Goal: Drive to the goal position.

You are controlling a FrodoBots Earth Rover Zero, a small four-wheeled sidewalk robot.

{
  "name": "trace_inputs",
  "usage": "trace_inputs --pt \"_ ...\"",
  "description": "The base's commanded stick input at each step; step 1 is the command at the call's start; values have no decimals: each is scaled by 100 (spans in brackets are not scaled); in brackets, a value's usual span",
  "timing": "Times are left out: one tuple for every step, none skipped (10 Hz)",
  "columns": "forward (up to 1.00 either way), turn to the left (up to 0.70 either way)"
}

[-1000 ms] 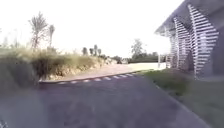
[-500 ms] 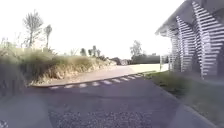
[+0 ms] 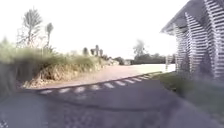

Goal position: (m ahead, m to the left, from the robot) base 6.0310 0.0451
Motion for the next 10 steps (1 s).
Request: trace_inputs --pt "85 -34" --pt "85 -34" --pt "85 -34" --pt "85 -34" --pt "85 -21" --pt "85 -10" --pt "85 0" --pt "85 0" --pt "85 0" --pt "85 0"
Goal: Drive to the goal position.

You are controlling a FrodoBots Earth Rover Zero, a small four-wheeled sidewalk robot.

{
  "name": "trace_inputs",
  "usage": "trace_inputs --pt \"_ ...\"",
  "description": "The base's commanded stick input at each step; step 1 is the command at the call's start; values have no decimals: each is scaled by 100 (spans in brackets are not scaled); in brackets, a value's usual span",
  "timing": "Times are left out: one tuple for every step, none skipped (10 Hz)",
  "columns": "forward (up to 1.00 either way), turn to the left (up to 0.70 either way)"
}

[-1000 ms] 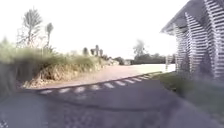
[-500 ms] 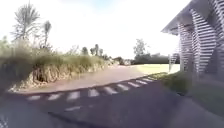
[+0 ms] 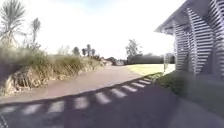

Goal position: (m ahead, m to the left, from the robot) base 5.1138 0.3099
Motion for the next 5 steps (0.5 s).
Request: trace_inputs --pt "85 0" --pt "85 0" --pt "85 0" --pt "85 0" --pt "85 0"
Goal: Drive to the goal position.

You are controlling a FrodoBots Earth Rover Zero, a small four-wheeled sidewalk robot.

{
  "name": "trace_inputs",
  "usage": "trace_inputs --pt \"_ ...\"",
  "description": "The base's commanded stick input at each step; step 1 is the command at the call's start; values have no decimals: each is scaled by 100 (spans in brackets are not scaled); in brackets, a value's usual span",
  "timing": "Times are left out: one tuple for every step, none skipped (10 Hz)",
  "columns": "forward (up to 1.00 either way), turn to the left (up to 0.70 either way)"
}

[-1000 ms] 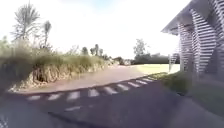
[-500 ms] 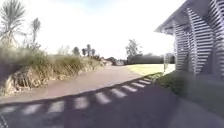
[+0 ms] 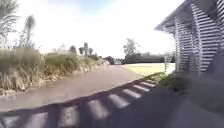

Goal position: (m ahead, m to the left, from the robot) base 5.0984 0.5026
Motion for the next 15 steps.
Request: trace_inputs --pt "85 0" --pt "0 0" --pt "0 0" --pt "0 0" --pt "0 0" --pt "0 0" --pt "0 0" --pt "0 0" --pt "0 0" --pt "0 0" --pt "85 0" --pt "85 0" --pt "85 0" --pt "85 -33" --pt "85 -33"
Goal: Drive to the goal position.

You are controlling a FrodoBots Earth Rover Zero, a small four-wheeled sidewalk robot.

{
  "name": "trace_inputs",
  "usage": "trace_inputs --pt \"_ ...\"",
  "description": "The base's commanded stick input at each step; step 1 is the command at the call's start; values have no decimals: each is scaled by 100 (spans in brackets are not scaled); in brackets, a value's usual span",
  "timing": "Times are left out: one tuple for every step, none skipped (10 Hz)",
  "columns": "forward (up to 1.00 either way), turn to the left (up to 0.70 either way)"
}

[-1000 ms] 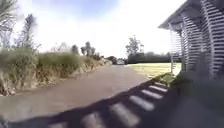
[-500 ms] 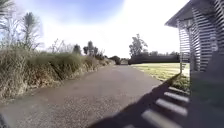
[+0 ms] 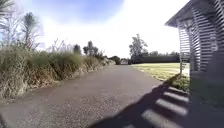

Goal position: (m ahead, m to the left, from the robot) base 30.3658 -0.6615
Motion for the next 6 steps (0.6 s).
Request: trace_inputs --pt "85 -33" --pt "85 -33" --pt "85 -33" --pt "85 -29" --pt "85 -17" --pt "85 -6"
